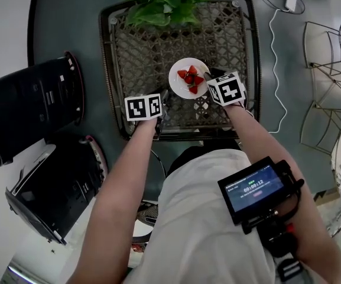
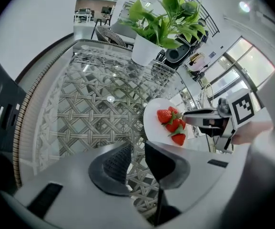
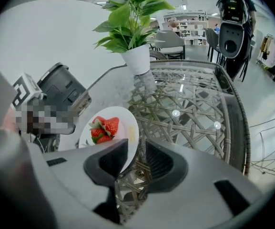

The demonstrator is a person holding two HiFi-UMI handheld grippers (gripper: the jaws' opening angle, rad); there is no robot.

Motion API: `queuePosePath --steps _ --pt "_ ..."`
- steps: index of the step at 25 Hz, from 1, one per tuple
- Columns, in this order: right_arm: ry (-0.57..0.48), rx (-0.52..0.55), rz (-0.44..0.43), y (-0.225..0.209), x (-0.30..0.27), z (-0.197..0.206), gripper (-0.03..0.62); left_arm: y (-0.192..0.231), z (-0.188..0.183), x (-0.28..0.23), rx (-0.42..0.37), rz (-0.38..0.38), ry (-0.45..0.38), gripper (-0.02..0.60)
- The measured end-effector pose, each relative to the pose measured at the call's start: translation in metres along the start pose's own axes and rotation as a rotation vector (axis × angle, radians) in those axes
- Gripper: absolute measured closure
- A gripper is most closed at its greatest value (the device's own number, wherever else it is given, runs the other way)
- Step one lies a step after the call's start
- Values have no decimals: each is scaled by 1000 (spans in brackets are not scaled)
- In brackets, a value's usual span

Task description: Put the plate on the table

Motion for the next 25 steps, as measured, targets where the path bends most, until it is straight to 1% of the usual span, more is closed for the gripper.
queuePosePath --steps 2,5,9,11,13,17,19,20,21,22,23,25 --pt "-30 -17 17 -1 9 3 499 0 10 9 6 14 -22 509" --pt "-88 -56 35 2 31 5 499 -4 30 24 11 63 -64 509" --pt "-127 -66 23 20 49 11 499 -6 62 42 31 178 -109 509" --pt "-133 -59 10 29 56 20 500 -12 79 48 24 227 -122 509" --pt "-138 -46 3 38 67 30 500 -19 95 56 9 258 -138 511" --pt "-171 -3 -1 57 107 44 505 -35 133 82 3 272 -197 511" --pt "-175 13 -4 64 118 48 575 -35 149 90 13 274 -227 511" --pt "-174 21 -7 67 120 49 589 -33 155 92 19 280 -243 512" --pt "-177 30 -14 70 122 49 589 -31 160 95 19 287 -262 521" --pt "-183 41 -24 74 125 50 589 -31 165 99 10 296 -285 560" --pt "-190 55 -35 78 129 51 589 -33 170 104 -7 306 -310 576" --pt "-204 89 -59 85 142 54 589 -40 180 118 -50 330 -361 577"
Point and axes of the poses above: the fingertips, and each gripper's own axes: x backward along the fingers, y to its left, z out of its underside, the point moved 8 cm from there along x, backward along the fingers, and after that the axes turned 15 degrees about x, right-handed, at the moved point
